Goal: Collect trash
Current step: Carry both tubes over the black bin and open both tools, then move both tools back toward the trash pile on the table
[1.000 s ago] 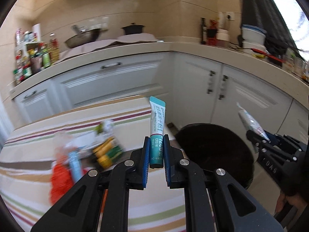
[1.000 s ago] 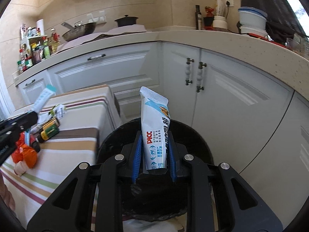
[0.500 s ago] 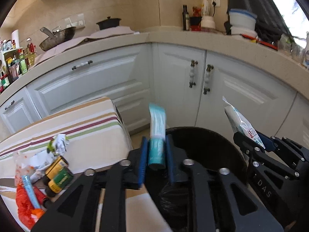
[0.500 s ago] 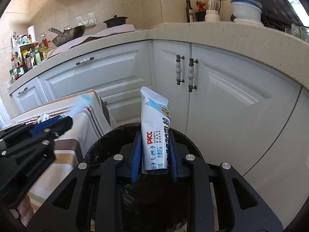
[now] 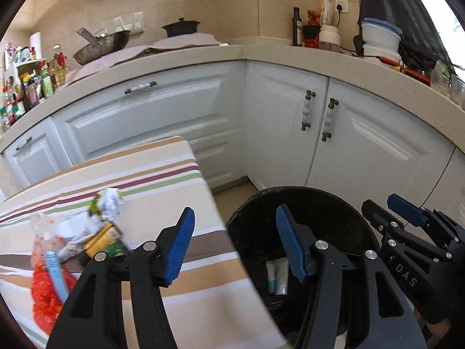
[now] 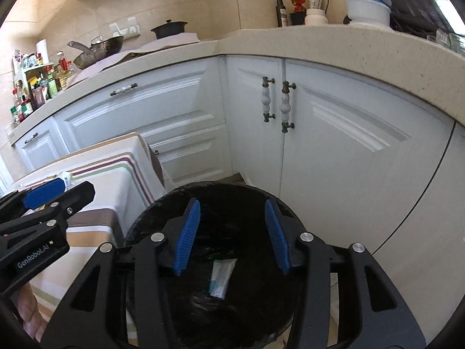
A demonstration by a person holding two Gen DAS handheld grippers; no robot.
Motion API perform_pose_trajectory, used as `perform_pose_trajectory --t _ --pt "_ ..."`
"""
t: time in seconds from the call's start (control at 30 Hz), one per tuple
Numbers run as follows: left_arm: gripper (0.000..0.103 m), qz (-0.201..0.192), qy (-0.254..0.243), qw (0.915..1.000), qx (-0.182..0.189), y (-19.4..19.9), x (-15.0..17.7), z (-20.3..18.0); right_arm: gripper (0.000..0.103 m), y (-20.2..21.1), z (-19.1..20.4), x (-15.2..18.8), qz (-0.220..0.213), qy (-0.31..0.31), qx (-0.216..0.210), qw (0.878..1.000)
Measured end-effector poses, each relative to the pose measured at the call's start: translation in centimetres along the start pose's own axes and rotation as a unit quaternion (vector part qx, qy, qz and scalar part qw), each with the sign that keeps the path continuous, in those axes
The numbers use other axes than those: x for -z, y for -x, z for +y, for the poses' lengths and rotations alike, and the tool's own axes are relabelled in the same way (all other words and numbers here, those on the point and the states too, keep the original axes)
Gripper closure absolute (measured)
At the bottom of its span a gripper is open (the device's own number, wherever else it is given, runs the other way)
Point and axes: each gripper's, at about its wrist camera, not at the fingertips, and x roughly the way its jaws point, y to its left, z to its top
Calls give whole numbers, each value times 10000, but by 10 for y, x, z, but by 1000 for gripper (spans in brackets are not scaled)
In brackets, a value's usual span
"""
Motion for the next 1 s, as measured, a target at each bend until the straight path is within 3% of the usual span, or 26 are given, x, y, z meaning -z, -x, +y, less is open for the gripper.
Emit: perform_pose_trajectory --t 0.2,0.53,0.77,0.87,1.0 --pt "39 -144 117 9995 -252 37 11 30 53 27 28 5 -109 87 -243 9996" --pt "34 -165 554 9925 -1076 96 51 112 51 62 112 22 -91 522 -1034 9932" --pt "34 -79 907 9805 -1742 121 82 171 50 72 176 35 20 959 -1497 9841" --pt "34 -9 1143 9740 -1956 127 96 197 43 73 199 41 87 1123 -1645 9799" --pt "34 90 1389 9665 -2156 132 111 223 42 70 225 47 222 1334 -1777 9747"
